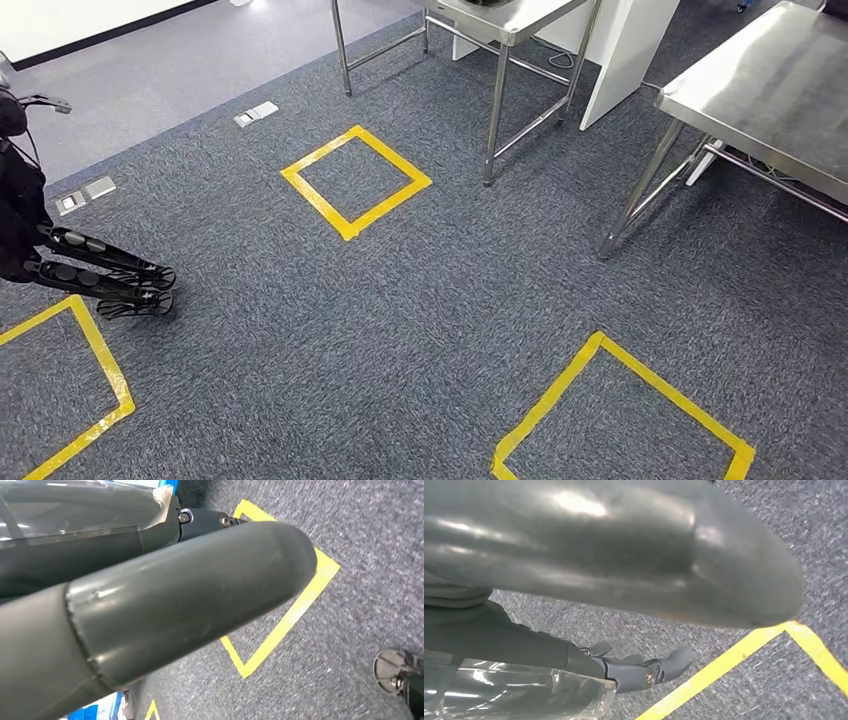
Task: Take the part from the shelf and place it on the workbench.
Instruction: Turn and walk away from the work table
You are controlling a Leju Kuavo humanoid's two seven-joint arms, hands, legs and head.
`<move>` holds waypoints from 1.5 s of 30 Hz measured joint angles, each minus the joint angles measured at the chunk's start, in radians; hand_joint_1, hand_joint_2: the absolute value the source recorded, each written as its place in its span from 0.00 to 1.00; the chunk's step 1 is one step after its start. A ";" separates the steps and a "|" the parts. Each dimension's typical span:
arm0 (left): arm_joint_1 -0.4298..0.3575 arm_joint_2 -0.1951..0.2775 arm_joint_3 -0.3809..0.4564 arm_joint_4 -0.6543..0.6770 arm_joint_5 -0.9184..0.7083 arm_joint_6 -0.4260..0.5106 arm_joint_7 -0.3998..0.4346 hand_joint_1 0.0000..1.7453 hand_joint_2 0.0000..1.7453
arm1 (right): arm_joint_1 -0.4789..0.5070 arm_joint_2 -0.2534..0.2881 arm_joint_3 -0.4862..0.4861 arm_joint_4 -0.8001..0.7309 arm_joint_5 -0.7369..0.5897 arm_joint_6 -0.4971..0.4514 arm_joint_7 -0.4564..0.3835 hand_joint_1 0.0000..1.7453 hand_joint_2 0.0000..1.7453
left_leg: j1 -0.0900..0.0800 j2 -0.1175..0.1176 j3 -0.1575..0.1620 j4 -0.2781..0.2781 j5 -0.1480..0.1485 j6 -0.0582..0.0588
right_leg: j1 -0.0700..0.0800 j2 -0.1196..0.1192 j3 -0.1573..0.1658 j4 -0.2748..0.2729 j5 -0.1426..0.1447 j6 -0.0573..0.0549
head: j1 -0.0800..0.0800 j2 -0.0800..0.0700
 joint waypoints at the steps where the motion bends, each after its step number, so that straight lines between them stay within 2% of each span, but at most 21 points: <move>1: 0.000 0.000 0.000 0.000 -0.002 0.000 0.000 0.00 0.00 | 0.000 0.001 0.000 0.000 -0.001 0.000 0.000 0.00 0.00 | 0.003 0.002 -0.005 0.013 -0.011 -0.005 | -0.002 -0.001 0.003 -0.001 0.002 -0.005 | -0.001 0.000; 3: 0.000 0.001 0.000 0.000 -0.005 -0.001 0.001 0.00 0.00 | 0.000 0.002 -0.001 0.000 -0.004 -0.001 0.000 0.00 0.00 | 0.007 0.005 -0.044 0.102 -0.068 -0.014 | -0.006 -0.004 0.005 -0.003 0.005 -0.012 | -0.006 0.000; 5: 0.000 0.001 0.000 0.000 -0.007 -0.002 0.003 0.00 0.00 | 0.001 0.001 -0.002 0.000 -0.007 -0.002 0.000 0.00 0.00 | 0.008 0.007 -0.106 0.238 -0.130 -0.021 | -0.003 -0.009 0.004 -0.002 0.004 -0.014 | -0.009 0.000; 7: 0.001 0.001 0.000 0.000 -0.009 -0.004 0.005 0.00 0.00 | 0.001 0.001 -0.004 0.000 -0.008 -0.004 0.000 0.00 0.00 | 0.008 0.009 -0.127 0.278 -0.126 -0.022 | -0.001 -0.012 0.007 -0.002 0.002 -0.016 | -0.009 0.000; 11: -0.001 0.002 0.000 0.000 -0.013 -0.005 0.008 0.00 0.00 | 0.000 0.004 -0.008 0.000 -0.008 -0.007 0.001 0.00 0.00 | 0.005 0.027 -0.018 0.050 -0.013 -0.010 | 0.006 -0.014 0.014 0.000 -0.006 -0.014 | -0.009 0.000; 13: -0.003 0.003 0.000 0.000 -0.015 -0.007 0.010 0.00 0.00 | -0.001 0.005 -0.009 0.000 -0.007 -0.007 0.003 0.00 0.00 | -0.001 0.030 -0.004 0.012 -0.009 -0.004 | 0.012 -0.016 0.011 0.000 -0.007 -0.007 | -0.008 0.000; 16: -0.002 0.002 0.000 0.000 -0.016 -0.009 0.013 0.00 0.00 | -0.001 0.006 -0.009 0.000 -0.002 -0.007 0.005 0.00 0.00 | -0.002 0.025 -0.002 0.000 -0.001 0.016 | 0.012 -0.017 0.004 0.013 -0.019 0.004 | -0.008 0.000; 18: -0.003 0.003 0.000 0.000 -0.016 -0.010 0.014 0.00 0.00 | -0.001 0.007 -0.009 0.000 0.001 -0.006 0.006 0.00 0.00 | 0.000 0.023 -0.001 -0.007 0.005 0.031 | 0.010 -0.012 -0.036 0.098 -0.065 0.000 | -0.006 0.000; 20: -0.003 0.004 0.000 0.000 -0.018 -0.010 0.016 0.00 0.00 | 0.000 0.007 -0.009 0.000 0.003 -0.003 0.009 0.00 0.00 | -0.002 0.020 -0.004 -0.007 0.006 0.037 | 0.007 -0.008 -0.103 0.236 -0.122 -0.005 | -0.003 0.000; 22: -0.002 0.004 0.000 0.000 -0.022 -0.011 0.019 0.00 0.00 | 0.001 0.007 -0.009 0.000 0.006 0.000 0.012 0.00 0.00 | -0.003 0.014 -0.005 -0.007 0.007 0.038 | 0.005 -0.006 -0.131 0.293 -0.133 0.005 | -0.003 0.000; 23: -0.002 0.003 0.000 0.000 -0.023 -0.012 0.020 0.00 0.00 | 0.001 0.007 -0.009 0.000 0.007 0.001 0.012 0.00 0.00 | -0.003 0.011 -0.004 -0.007 0.007 0.037 | 0.005 -0.006 -0.115 0.260 -0.114 0.014 | -0.002 0.000; 25: -0.002 0.004 0.000 0.000 -0.026 -0.012 0.022 0.00 0.00 | 0.000 0.006 -0.009 0.000 0.009 0.003 0.013 0.00 0.00 | -0.004 0.005 -0.001 -0.004 0.006 0.034 | 0.002 -0.002 -0.044 0.115 -0.055 0.028 | -0.001 0.000; 27: -0.003 0.004 0.000 0.000 -0.026 -0.012 0.023 0.00 0.00 | -0.001 0.006 -0.009 0.000 0.012 0.003 0.014 0.00 0.00 | -0.007 0.000 0.000 0.000 0.004 0.025 | 0.003 0.002 0.001 0.013 -0.017 0.025 | 0.000 0.000; 30: -0.003 0.005 0.000 0.000 -0.031 -0.012 0.023 0.00 0.00 | -0.001 0.007 -0.009 0.000 0.014 0.004 0.017 0.00 0.00 | -0.005 -0.001 -0.001 0.002 0.002 0.007 | 0.005 0.001 0.007 -0.002 -0.007 0.005 | 0.000 0.000; 32: -0.003 0.008 0.000 0.000 -0.040 -0.012 0.022 0.00 0.00 | -0.002 0.010 -0.009 0.000 0.015 0.004 0.018 0.00 0.00 | 0.001 0.002 -0.014 0.033 -0.022 -0.006 | -0.002 -0.001 0.012 -0.006 -0.001 -0.009 | -0.002 0.000; 35: -0.003 0.009 0.000 0.000 -0.048 -0.013 0.020 0.00 0.00 | 0.000 0.013 -0.009 0.000 0.020 0.004 0.018 0.00 0.00 | 0.007 0.006 -0.094 0.210 -0.118 -0.022 | -0.002 -0.007 0.013 -0.007 0.003 -0.022 | -0.007 0.000; 37: -0.002 0.011 0.000 0.000 -0.047 -0.013 0.020 0.00 0.00 | 0.001 0.015 -0.009 0.000 0.025 0.004 0.018 0.00 0.00 | 0.010 0.007 -0.133 0.287 -0.136 -0.028 | -0.001 -0.011 0.013 -0.007 0.002 -0.022 | -0.007 0.000; 38: -0.001 0.012 0.000 0.000 -0.046 -0.013 0.020 0.00 0.00 | 0.001 0.016 -0.008 0.000 0.027 0.004 0.018 0.00 0.00 | 0.013 0.009 -0.126 0.271 -0.115 -0.029 | -0.001 -0.012 0.014 -0.006 0.002 -0.022 | -0.007 0.000; 41: -0.002 0.016 0.000 0.000 -0.043 -0.013 0.020 0.00 0.00 | 0.000 0.020 -0.007 0.000 0.032 0.004 0.018 0.00 0.00 | 0.017 0.024 -0.034 0.079 -0.021 -0.026 | 0.003 -0.013 0.018 -0.005 -0.003 -0.018 | -0.007 0.000; 43: -0.003 0.016 0.000 0.000 -0.041 -0.013 0.020 0.00 0.00 | 0.000 0.021 -0.004 0.000 0.035 0.004 0.018 0.00 0.00 | 0.011 0.029 -0.004 0.013 -0.004 -0.016 | 0.009 -0.015 0.016 -0.004 -0.005 -0.009 | -0.005 0.000; 45: -0.003 0.017 0.000 0.000 -0.039 -0.013 0.020 0.00 0.00 | 0.000 0.022 0.000 0.000 0.037 0.004 0.018 0.00 0.00 | 0.005 0.024 -0.006 0.007 -0.003 -0.001 | 0.011 -0.017 0.013 -0.006 -0.005 0.002 | -0.004 0.000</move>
